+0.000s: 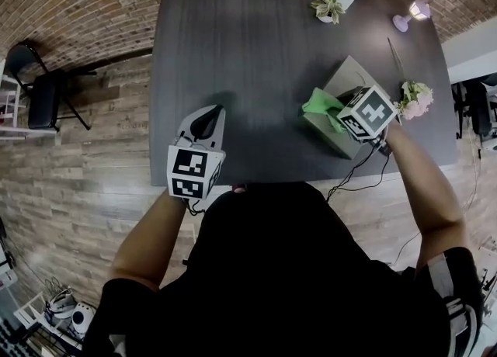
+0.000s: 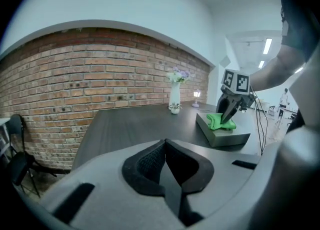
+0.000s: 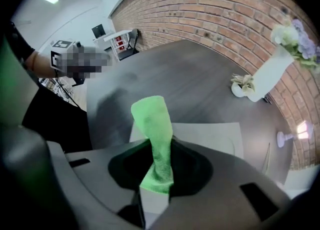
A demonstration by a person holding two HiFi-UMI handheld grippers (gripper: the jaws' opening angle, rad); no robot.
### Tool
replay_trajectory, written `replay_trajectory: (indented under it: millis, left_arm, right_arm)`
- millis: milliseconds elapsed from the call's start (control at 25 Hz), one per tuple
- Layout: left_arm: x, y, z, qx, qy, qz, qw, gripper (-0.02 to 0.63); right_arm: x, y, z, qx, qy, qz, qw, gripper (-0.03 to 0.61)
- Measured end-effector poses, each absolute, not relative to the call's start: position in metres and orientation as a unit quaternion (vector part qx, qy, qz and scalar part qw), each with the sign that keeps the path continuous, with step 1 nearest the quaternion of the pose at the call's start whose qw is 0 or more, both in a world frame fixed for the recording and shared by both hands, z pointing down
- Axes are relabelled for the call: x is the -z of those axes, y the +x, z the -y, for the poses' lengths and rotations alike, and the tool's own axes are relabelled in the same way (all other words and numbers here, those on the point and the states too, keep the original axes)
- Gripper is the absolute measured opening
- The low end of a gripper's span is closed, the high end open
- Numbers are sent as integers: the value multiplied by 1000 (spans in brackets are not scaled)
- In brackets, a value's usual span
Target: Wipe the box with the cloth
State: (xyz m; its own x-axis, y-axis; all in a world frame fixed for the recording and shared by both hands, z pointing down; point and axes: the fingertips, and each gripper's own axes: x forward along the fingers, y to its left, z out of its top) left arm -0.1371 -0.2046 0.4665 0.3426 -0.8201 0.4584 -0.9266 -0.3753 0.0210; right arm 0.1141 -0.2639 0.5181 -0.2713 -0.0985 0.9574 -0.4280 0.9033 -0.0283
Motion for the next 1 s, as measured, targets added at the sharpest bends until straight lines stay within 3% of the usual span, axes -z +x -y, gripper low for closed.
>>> replay_trajectory:
  millis: [480,1000]
  left_arm:
    - [-466,-126,200,-229,777,570,140,9]
    - [-468,-129,202,-228,784,562,134,9]
  right_arm:
    - [-522,233,403,-133,275,728,614,87]
    - [-522,205,373,-63,267,720,637,87]
